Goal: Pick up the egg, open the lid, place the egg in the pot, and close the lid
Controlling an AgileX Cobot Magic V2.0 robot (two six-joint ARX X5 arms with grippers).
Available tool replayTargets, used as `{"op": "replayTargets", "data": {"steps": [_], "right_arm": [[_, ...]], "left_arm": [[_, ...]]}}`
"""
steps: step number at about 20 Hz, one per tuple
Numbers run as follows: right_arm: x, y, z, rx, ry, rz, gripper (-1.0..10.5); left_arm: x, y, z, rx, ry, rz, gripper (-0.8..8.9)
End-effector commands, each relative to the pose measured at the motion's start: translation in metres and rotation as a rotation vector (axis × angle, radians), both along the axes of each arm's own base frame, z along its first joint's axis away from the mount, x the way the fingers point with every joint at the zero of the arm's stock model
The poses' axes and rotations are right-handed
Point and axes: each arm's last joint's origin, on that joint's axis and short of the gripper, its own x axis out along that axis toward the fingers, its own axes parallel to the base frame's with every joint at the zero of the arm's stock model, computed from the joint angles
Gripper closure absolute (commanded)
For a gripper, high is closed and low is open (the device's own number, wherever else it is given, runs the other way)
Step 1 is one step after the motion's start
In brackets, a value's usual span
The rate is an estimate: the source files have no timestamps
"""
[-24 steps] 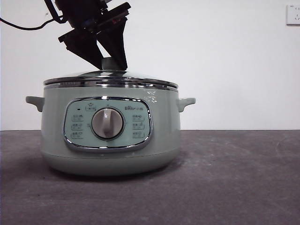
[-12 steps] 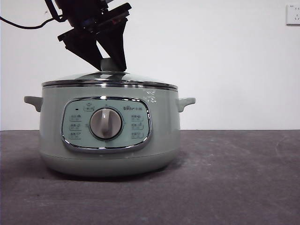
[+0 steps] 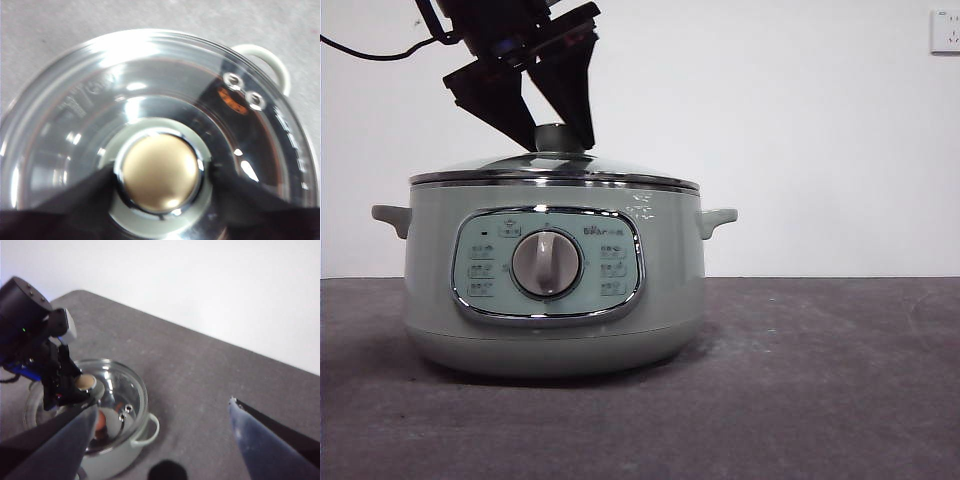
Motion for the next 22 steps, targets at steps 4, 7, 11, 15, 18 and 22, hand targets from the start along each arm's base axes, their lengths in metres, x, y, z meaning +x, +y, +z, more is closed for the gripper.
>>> {"op": "replayTargets", "data": {"steps": [4,7,11,15,18,22], "right_arm": [[-0.003,-0.001,-0.007,-0.029,0.064,0.033,5.1],[-0.005,0.001,-0.01,-0.016,0.117,0.115,5.1],[-0.008,0.001,-0.014,-0.02,0.18,0.191,5.1],[-0.009,0.003,-0.019,-0.03,0.252,0.24,5.1],[-0.009,0.005,-0.024,-0.037,0.318,0.29,5.1],[-0.007,0.009,-0.033,-0.068,0.422,0.333,6.0]], "left_arm": [[0.0,-0.001,0.014,-0.025,-0.024,-0.002,3.11],[-0.003,0.0,0.028,-0.033,-0.037,-0.003,3.12],[-0.014,0.006,0.051,-0.048,-0.025,-0.025,3.13],[-0.033,0.014,0.079,-0.072,0.047,-0.069,3.14],[-0.048,0.023,0.098,-0.056,0.098,-0.074,3.14],[-0.07,0.034,0.117,-0.014,0.142,-0.098,4.79]]}}
